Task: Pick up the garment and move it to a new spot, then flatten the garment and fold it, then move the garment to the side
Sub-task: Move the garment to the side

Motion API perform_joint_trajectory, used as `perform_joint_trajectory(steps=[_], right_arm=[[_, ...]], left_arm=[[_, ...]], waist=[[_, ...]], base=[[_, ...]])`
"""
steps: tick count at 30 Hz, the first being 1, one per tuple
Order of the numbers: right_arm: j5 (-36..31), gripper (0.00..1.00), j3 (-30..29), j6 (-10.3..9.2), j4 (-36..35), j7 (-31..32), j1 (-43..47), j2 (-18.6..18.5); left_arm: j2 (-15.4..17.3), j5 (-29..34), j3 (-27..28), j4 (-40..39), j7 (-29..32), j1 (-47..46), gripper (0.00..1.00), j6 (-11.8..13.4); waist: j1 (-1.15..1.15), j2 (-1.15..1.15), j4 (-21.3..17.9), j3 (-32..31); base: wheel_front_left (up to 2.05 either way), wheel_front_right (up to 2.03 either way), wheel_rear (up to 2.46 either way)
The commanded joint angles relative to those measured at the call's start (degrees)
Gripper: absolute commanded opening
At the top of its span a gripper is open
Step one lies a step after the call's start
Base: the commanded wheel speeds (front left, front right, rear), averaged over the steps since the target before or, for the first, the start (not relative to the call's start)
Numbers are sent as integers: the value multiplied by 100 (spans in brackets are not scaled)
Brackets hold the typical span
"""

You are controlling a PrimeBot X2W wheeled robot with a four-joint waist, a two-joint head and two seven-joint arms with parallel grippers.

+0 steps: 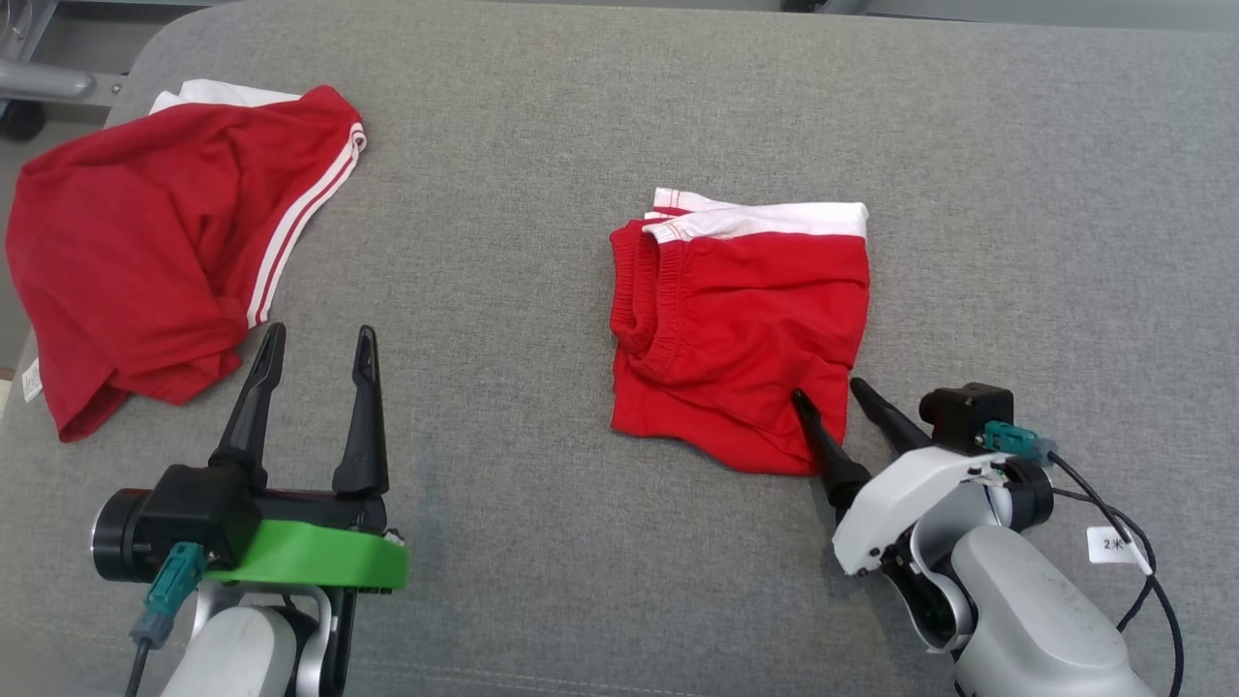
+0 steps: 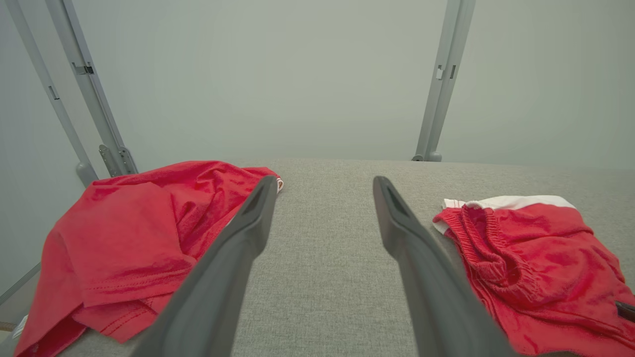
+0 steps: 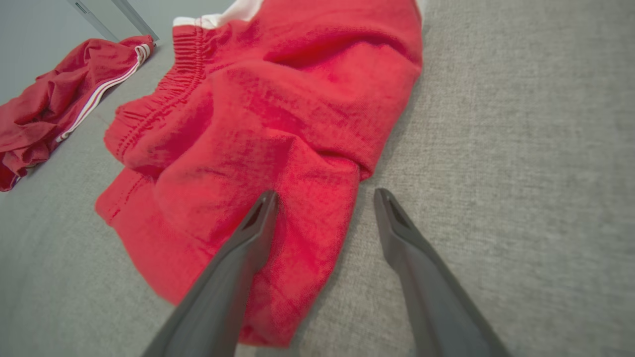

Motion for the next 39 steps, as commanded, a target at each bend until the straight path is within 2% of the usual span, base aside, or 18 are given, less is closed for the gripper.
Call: perform_joint_trajectory(steps=[1, 2, 3, 4, 5, 11, 20, 28, 33, 39], right_arm=[[161, 100, 73, -1, 169, 107, -27, 14], [223, 84, 142, -1, 246, 157, -55, 19], [287, 47, 200, 0, 308, 203, -89, 13], [378, 28, 251, -1, 371, 240, -105, 14], [437, 0, 303, 0, 407, 260, -123, 4], [737, 0, 662, -1, 420, 329, -284, -104], [1169, 0, 1312, -5, 62, 451, -440, -449], [1554, 0, 2190, -5, -189, 534, -1043, -802], [1677, 0, 2713, -4, -125, 428, -1633, -1051], [1861, 0, 3103, -4, 168, 157, -2396, -1540]], left_arm=[[-17, 53, 16, 16, -27, -105, 100, -35], [-23, 58, 20, 25, -34, -117, 100, -42], [-24, 62, 27, 35, -32, -119, 100, -48], [-26, 70, 29, 42, -37, -119, 100, -38], [-25, 79, 36, 46, -43, -117, 100, -34], [8, 108, 79, 0, -60, -82, 100, -4], [150, 148, 147, -199, -31, -67, 100, 37], [376, 220, 182, -514, 178, -249, 100, 67], [533, 301, 180, -803, 374, -424, 100, 75], [762, 464, 156, -1151, 654, -722, 100, 19]], waist=[[0, 0, -2, -2], [0, 0, -6, -6], [0, 0, -13, -11], [0, 0, -22, -17], [0, 0, -35, -25], [0, 0, -226, -38], [0, 0, -887, 51], [0, 0, -1797, 404], [0, 0, -2281, 754], [0, 0, -2744, 1262]], base=[[0, 0, 0], [0, 0, 0], [0, 0, 0], [0, 0, 0], [0, 0, 0], [0, 0, 0], [0, 0, 0], [0, 0, 0], [0, 0, 0], [0, 0, 0]])
